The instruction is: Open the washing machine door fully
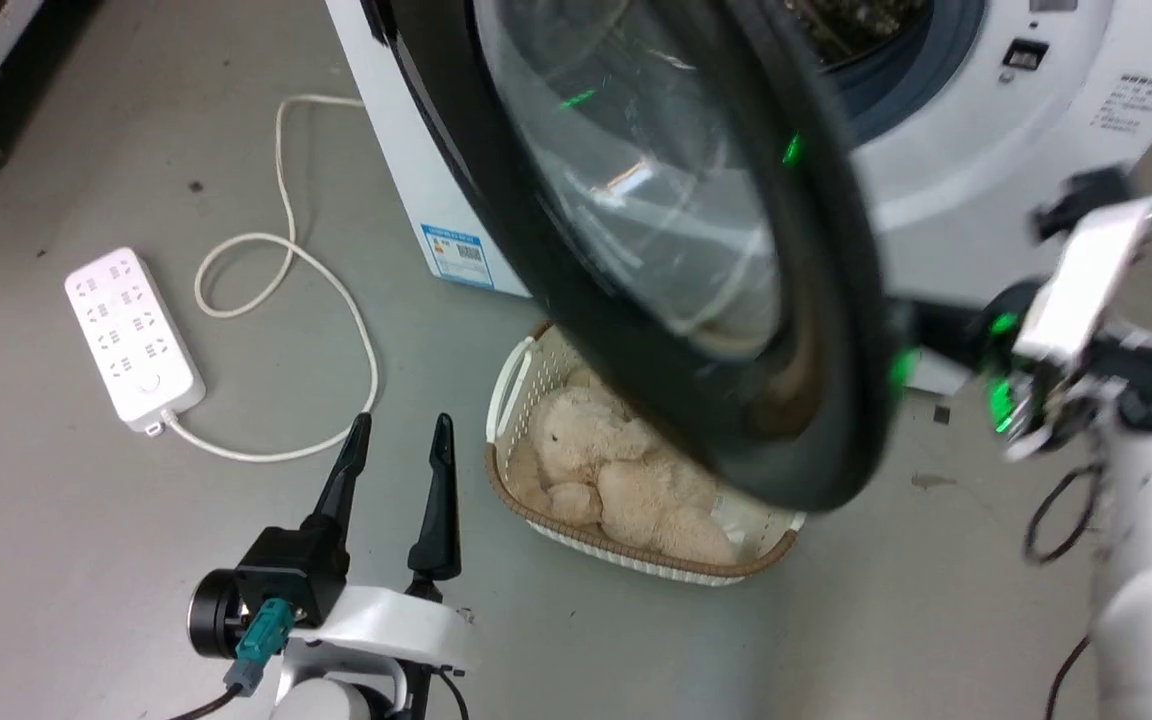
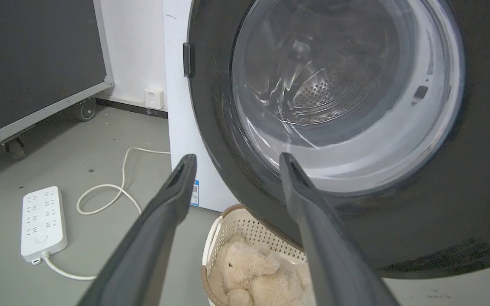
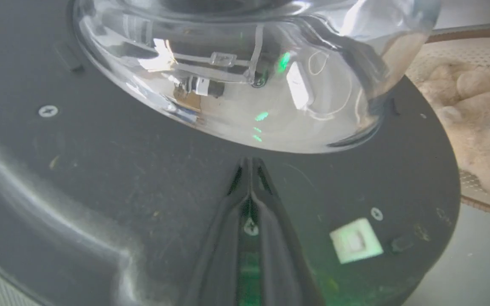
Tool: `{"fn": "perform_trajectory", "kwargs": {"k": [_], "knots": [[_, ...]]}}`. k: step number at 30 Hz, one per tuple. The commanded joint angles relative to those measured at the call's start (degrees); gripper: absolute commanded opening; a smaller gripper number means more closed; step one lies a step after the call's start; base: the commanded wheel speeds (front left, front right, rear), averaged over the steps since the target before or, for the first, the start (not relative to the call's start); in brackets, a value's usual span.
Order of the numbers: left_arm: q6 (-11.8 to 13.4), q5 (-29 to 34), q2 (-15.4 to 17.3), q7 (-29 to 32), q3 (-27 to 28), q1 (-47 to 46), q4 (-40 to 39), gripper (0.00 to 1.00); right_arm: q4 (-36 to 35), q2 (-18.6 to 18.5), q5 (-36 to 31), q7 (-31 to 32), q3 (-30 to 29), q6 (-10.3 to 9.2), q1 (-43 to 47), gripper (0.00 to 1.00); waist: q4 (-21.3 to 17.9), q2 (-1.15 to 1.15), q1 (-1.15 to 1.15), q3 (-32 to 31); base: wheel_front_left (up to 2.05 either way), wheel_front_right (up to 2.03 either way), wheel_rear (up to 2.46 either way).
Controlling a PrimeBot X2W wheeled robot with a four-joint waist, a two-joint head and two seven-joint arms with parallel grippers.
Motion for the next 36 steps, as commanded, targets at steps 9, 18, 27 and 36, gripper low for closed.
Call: {"fn": "perform_trajectory", "kwargs": {"k": [9,18,27,36], "knots": [[-1.0,0.4,0.0,-0.3,-1.2,2.3,0.9,1.0,-7.8,0.4,14.0,-5.8,20.2,0.06,12.4,0.0,0.8,0.0,0.02,-1.9,0.0,0.0,0.0],[-1.6,0.0,0.0,-0.3,-1.1,3.2,1.6,1.0,-9.8,0.4,16.7,-11.3,26.2,0.06,15.4,0.0,1.1,0.0,0.02,-2.6,0.0,0.0,0.0],[-3.1,-0.2,0.0,-0.3,1.6,3.2,1.7,1.0,-18.1,-2.8,3.6,-26.1,18.5,0.06,16.6,1.0,-2.3,0.0,0.02,-3.5,0.0,0.0,0.0],[-5.0,0.4,0.2,-0.3,5.8,2.7,2.0,1.0,-35.1,-15.0,-21.7,-58.6,20.9,0.06,26.2,1.0,-6.8,0.0,0.02,-4.8,0.0,0.0,0.0]]}}
